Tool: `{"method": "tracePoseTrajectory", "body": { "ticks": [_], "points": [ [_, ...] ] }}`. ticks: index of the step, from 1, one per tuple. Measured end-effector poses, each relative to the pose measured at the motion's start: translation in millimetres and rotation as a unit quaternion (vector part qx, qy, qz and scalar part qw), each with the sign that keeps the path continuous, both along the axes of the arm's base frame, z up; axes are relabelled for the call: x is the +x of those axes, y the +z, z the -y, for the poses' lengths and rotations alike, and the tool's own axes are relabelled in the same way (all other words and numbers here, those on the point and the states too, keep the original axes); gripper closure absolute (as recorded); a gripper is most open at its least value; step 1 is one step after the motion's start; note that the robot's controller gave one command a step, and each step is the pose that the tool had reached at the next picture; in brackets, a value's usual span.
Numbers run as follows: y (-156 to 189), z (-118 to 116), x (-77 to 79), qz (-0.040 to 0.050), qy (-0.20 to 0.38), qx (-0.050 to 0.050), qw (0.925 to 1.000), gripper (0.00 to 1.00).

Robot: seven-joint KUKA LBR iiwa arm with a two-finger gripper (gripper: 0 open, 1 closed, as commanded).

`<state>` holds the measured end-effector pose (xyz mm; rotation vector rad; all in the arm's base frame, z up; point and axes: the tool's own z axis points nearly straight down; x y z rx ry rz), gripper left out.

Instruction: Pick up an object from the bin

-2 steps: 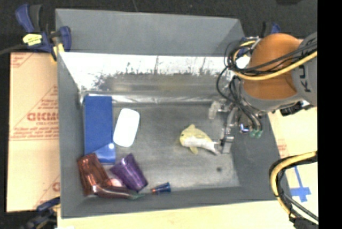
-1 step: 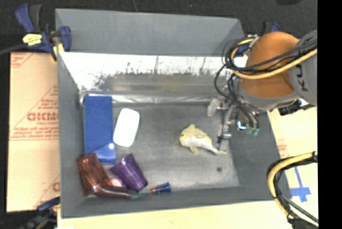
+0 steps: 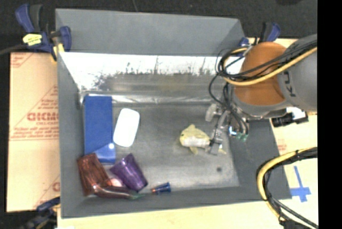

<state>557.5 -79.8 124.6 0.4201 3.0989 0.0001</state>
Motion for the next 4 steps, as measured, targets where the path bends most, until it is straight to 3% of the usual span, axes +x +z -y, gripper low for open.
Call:
{"method": "tracePoseTrajectory", "body": {
  "ticks": [1, 2, 4],
  "points": [
    [-55.8, 3.3, -8.7, 0.0014, -0.125, 0.002, 0.9922, 0.0],
    [-54.3, -13.5, -12.6, -0.0012, -0.098, 0.002, 0.9952, 1.0],
    [-41.6, -13.2, -13.6, -0.0019, -0.097, 0.002, 0.9953, 1.0]
  ]
}}
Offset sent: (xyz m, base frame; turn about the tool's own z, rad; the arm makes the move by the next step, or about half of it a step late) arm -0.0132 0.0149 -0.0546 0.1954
